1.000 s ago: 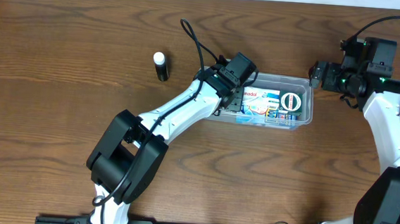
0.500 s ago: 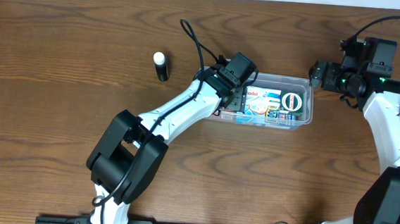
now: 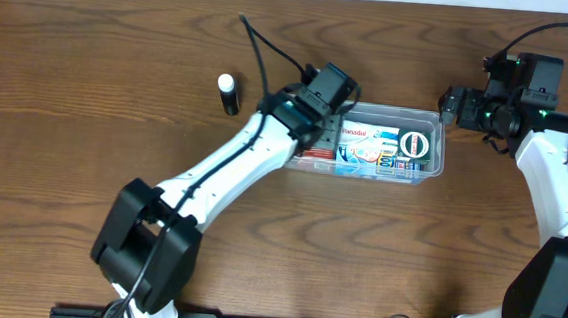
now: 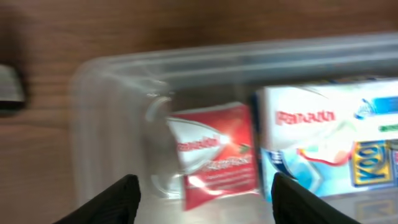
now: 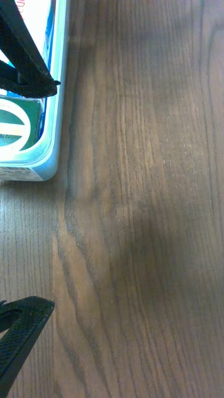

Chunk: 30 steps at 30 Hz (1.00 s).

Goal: Pack container
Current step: 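Open the left gripper and withdraw it up and left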

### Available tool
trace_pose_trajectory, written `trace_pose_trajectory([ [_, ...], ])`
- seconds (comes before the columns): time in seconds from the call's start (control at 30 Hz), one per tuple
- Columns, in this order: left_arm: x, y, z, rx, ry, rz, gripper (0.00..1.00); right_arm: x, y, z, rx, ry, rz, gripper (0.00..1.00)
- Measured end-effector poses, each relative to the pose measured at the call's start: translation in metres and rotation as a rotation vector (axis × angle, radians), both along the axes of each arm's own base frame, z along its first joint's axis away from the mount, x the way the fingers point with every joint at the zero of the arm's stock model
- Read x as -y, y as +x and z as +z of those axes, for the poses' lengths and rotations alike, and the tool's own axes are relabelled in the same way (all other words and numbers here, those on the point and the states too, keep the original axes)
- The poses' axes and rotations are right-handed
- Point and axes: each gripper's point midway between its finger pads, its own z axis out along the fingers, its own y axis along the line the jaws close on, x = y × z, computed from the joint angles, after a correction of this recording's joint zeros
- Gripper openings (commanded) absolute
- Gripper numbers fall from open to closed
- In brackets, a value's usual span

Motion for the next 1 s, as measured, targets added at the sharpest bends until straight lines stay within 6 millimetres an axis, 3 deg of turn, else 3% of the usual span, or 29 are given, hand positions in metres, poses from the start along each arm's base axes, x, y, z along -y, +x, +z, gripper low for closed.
trace_pose_trajectory([
  [0.37,-0.123,0.046,0.056,0.111,-0.003,0.246,0.70,0.000,0.000,0.000,0.000,0.000,0.000,0.99],
  [0.47,-0.146,0.059,0.061,0.146,0.007,0.273,0.78,0.000,0.000,0.000,0.000,0.000,0.000,0.99],
  [0.67,-0.173,0.082,0.067,0.211,-0.001,0.324,0.79,0.000,0.000,0.000,0.000,0.000,0.000,0.99],
  [0.77,-0.178,0.088,0.066,0.222,0.001,0.331,0.79,0.000,0.000,0.000,0.000,0.000,0.000,0.99],
  [1.0,-0.176,0.092,0.039,0.171,0.023,0.323,0.79,0.000,0.000,0.000,0.000,0.000,0.000,0.99],
])
